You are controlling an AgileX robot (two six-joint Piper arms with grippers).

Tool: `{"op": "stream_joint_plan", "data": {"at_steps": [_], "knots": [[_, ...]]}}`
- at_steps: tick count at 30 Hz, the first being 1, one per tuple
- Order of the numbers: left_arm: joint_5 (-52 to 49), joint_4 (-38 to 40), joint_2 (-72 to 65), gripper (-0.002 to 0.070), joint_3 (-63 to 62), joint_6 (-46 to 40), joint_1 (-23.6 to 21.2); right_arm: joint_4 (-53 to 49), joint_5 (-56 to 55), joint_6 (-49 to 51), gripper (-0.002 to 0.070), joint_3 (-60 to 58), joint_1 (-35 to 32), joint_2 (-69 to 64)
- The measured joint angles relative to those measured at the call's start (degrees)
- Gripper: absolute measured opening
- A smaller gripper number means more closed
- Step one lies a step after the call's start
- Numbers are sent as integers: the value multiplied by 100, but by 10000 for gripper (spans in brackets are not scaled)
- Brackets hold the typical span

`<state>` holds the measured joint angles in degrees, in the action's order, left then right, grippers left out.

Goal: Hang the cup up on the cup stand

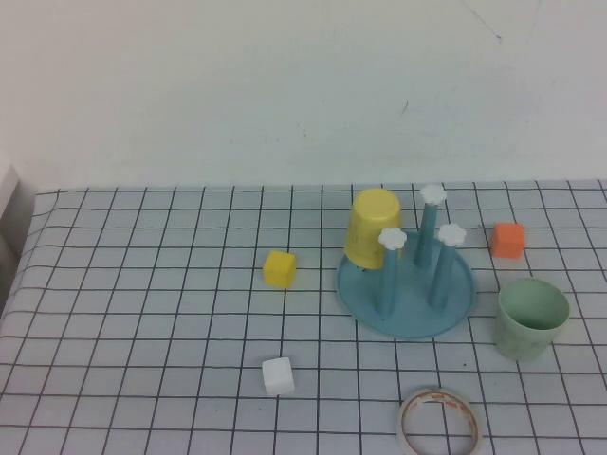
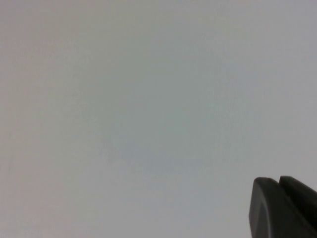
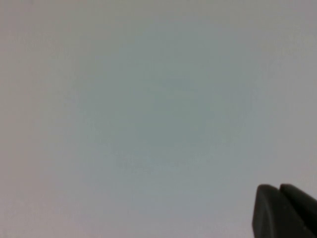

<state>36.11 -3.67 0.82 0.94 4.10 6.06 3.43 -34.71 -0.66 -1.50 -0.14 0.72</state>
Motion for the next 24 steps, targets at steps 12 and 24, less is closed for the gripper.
{"op": "stream_joint_plan", "data": {"at_steps": [12,24], "knots": [[-5046,53,-929,-1,-2882,0,0,-48,5032,-1224,-1,2562,0,-1086],[-6799,1209,-3084,-1,-2959,0,0,6,6219,-1592,-1,2863,0,-3779]]}}
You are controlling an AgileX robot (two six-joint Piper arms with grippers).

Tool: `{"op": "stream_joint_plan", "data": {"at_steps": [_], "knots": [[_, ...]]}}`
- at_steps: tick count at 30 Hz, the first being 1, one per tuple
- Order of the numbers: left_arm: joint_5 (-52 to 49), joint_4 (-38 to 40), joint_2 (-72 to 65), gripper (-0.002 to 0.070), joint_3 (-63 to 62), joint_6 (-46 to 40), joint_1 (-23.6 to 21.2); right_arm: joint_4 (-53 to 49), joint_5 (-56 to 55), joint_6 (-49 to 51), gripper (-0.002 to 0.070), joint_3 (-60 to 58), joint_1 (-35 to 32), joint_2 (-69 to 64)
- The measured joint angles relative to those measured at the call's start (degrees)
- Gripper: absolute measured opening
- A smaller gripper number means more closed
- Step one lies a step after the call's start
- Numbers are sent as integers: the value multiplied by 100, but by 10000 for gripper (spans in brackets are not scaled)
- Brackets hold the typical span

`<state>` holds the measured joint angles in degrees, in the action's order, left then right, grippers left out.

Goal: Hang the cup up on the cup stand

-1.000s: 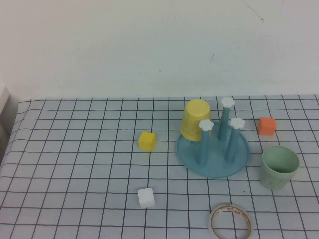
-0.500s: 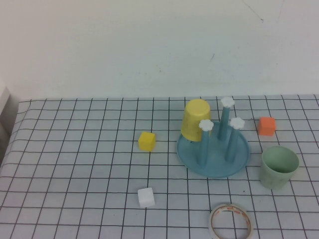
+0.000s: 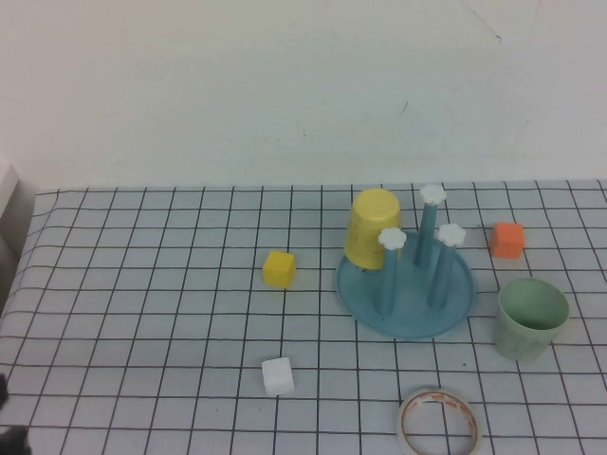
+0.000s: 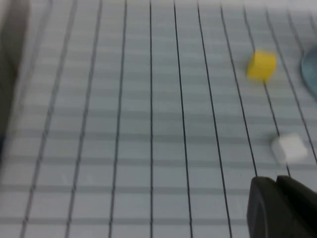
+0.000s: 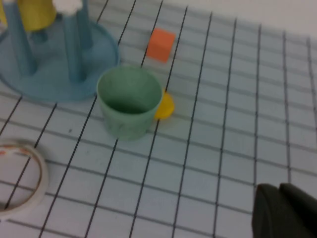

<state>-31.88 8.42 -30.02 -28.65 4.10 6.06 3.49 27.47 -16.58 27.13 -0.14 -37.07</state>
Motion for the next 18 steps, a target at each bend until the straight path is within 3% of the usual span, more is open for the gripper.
{"op": "stream_joint_plan", "data": {"at_steps": [7,11,18], "knots": [[-375,248,-885,-1,-1,-70,0,181,-116,-48,-1,9,0,-1049],[-308,248,-1268,-1,-1,-228,0,192,-350,-591,-1,180,0,-1796],[-137,538,-1933,-1,-1,-449,0,280,-263,-1139,31,1444,0,-3633]]}}
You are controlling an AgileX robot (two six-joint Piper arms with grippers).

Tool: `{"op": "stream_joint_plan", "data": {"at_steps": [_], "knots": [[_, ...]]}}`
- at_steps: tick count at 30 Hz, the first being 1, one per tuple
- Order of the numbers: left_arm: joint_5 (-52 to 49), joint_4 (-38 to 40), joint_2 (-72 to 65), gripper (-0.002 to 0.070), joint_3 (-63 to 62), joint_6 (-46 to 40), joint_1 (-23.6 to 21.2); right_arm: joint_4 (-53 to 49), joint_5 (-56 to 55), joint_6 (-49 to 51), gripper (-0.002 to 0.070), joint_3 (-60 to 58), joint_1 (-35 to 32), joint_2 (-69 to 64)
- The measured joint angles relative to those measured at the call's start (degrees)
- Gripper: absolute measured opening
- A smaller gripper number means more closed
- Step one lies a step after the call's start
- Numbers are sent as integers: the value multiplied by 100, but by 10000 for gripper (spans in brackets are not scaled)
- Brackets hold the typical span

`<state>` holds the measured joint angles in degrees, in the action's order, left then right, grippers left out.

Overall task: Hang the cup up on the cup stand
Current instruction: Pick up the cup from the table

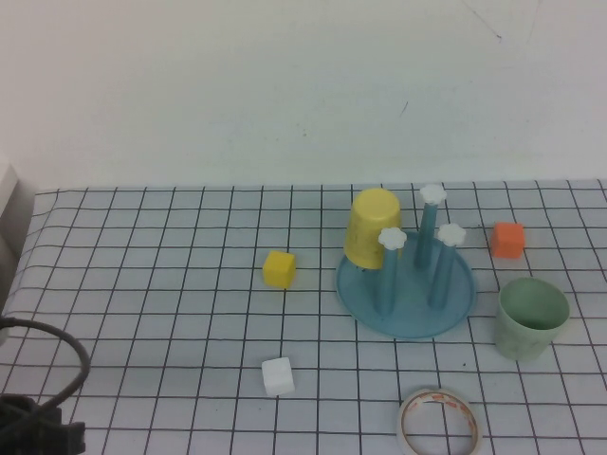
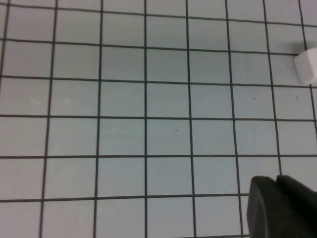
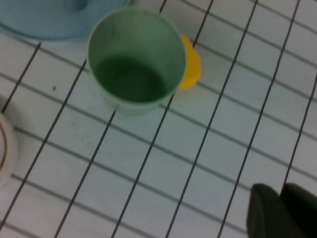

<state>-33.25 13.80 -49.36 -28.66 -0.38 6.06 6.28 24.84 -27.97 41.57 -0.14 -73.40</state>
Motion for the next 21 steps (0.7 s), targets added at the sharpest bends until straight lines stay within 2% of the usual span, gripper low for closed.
{"op": "stream_joint_plan", "data": {"at_steps": [3,6,9,15,21], "knots": [[14,197,-73,-1,0,-204,0,278,0,-206,146,553,0,-569],[41,385,-76,-1,0,-491,0,866,-21,-450,305,1056,0,-1135],[65,556,-76,-1,0,-729,0,1538,1,-864,399,1414,0,-1670],[86,699,-76,-1,0,-965,0,2810,60,-2005,433,1904,0,-2758],[53,989,-76,-1,0,-1149,0,3053,-64,-2466,434,2228,0,-3693]]}}
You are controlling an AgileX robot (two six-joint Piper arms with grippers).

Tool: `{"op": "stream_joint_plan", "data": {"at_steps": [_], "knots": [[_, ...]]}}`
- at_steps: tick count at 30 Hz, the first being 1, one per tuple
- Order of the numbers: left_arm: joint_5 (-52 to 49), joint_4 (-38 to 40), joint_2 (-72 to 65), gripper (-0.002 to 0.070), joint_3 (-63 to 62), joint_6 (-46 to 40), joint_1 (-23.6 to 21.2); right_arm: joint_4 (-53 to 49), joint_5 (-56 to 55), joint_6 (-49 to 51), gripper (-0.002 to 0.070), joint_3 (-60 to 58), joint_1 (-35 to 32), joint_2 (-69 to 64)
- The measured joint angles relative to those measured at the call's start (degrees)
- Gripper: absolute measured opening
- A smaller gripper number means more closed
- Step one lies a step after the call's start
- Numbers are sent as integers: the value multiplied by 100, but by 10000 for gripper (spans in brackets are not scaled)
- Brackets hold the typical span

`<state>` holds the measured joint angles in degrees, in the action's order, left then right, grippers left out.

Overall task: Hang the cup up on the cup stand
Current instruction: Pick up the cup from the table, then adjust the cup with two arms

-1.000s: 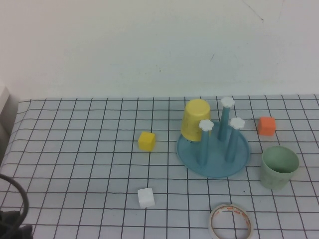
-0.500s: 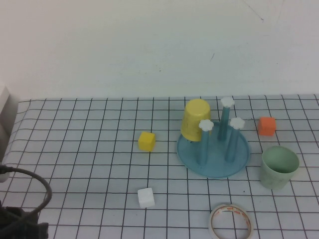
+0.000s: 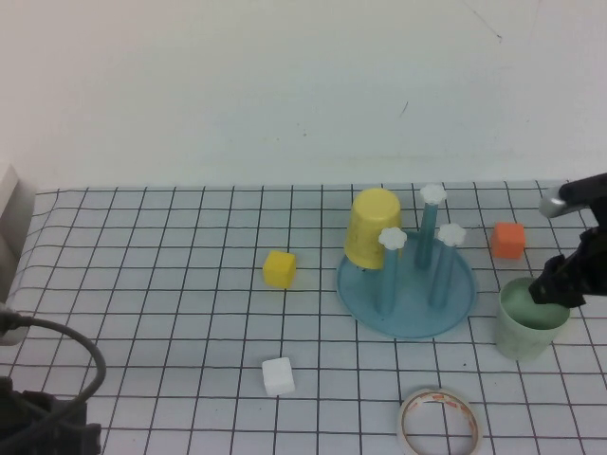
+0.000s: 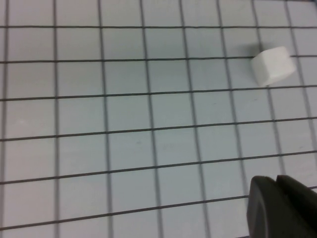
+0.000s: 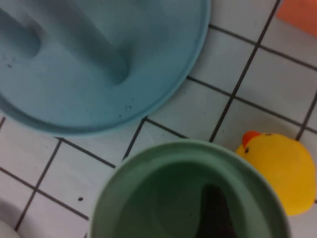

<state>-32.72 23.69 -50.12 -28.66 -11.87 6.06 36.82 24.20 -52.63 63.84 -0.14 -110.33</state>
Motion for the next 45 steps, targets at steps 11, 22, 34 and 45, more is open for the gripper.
{"op": "stream_joint_plan", "data": {"at_steps": [11,22,34,45], "knots": [[-115,3859,0,-1,-348,-2437,0,47,218,-50,83,313,0,-446],[-1275,7155,0,-1,-567,-4522,0,-321,1186,-37,24,1024,0,181],[-1856,7204,0,380,-631,-3846,0,569,923,-1382,23,1068,225,2608],[-964,7230,-9,689,-631,-1040,0,3917,-303,-4499,23,-270,2350,3751]]}}
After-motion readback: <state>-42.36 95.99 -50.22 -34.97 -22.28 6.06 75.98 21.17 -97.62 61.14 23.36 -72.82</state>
